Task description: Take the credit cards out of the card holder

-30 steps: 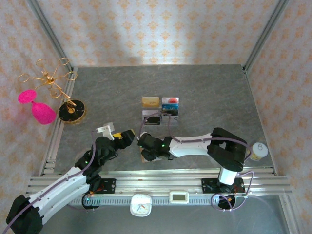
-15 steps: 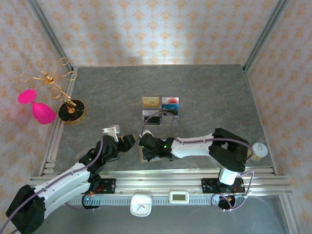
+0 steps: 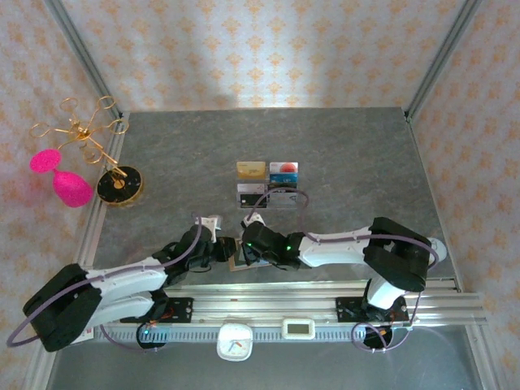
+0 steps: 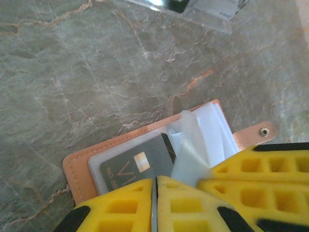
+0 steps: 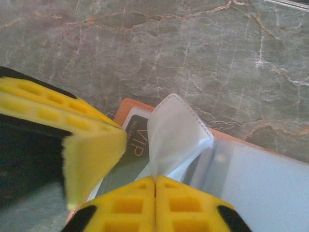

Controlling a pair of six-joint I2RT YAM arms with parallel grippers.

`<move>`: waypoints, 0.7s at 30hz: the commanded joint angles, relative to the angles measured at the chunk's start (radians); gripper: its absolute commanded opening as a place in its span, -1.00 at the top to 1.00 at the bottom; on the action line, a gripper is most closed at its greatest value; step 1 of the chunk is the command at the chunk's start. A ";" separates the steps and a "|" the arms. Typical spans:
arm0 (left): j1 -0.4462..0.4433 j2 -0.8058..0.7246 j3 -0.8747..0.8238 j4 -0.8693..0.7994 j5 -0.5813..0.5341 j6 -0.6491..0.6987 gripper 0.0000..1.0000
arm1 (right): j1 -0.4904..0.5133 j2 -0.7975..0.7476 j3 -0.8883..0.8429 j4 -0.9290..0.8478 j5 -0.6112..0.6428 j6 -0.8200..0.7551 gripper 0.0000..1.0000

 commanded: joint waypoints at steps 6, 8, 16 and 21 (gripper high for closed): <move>-0.025 0.086 0.068 0.090 0.051 0.012 0.57 | -0.001 -0.201 -0.087 0.018 0.130 0.059 0.36; -0.050 0.114 0.096 0.095 0.071 0.016 0.57 | -0.001 -0.254 -0.104 -0.012 0.177 0.074 0.36; -0.118 0.391 0.231 0.164 0.188 0.029 0.72 | -0.002 -0.424 -0.188 -0.086 0.300 0.147 0.39; -0.124 0.415 0.260 0.156 0.203 0.040 0.59 | -0.001 -0.481 -0.206 -0.117 0.308 0.167 0.39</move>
